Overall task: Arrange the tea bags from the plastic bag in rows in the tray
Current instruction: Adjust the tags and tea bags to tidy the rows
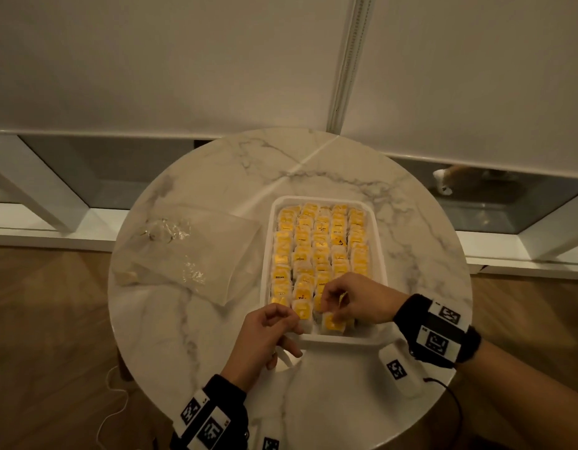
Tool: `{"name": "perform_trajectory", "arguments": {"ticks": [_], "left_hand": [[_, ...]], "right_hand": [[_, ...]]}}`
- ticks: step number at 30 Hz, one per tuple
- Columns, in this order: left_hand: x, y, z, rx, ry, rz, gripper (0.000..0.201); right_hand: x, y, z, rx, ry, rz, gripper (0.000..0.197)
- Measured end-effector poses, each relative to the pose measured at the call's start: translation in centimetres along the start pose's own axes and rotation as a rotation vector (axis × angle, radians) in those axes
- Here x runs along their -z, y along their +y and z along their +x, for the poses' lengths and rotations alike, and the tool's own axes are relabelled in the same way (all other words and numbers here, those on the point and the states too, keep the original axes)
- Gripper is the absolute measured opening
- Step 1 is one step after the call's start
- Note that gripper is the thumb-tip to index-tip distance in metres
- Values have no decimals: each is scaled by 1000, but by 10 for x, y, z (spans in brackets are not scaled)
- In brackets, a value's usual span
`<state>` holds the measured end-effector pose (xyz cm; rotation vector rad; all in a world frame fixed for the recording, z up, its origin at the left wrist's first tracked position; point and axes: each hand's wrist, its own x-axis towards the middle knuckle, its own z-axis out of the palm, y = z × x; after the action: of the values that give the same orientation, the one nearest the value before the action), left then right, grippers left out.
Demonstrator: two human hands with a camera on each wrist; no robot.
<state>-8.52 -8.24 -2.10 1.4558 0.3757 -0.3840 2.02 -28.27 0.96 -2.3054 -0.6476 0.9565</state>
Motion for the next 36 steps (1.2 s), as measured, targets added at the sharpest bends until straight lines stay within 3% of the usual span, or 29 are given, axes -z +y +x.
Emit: {"name": "perform_trajectory", "arguments": {"ticks": [2,5,10,14,17,21,24,29,34,36], "left_hand": [[2,-3,0,-11,2,18,11],[3,-7,1,-27,-2,83,10],[3,-11,3,-72,-17,208,10],[3,-14,4,-128,-3,302,11],[2,-14,5,-148,8,345,11],[2,-12,6,-167,9,366,12],[2,-13,6,-168,13,374,13],[2,-13,5,-186,13,395,15],[2,-16,6,-222,22,415,13],[1,-17,6,-252,25,430,11]], "right_hand": [[-4,-2,9,-19,-63,-52,31],[-10,-1,23,-61,-13,-130,37],[-14,-1,31,-44,123,-292,19],[-13,2,30,-56,170,-367,23],[-10,5,28,-52,150,-337,23],[-9,2,22,12,83,-125,35],[-9,3,23,30,70,-137,38],[-8,4,28,-27,83,-281,22],[-4,-8,3,54,202,-392,3],[-7,-11,-9,50,112,-382,8]]}}
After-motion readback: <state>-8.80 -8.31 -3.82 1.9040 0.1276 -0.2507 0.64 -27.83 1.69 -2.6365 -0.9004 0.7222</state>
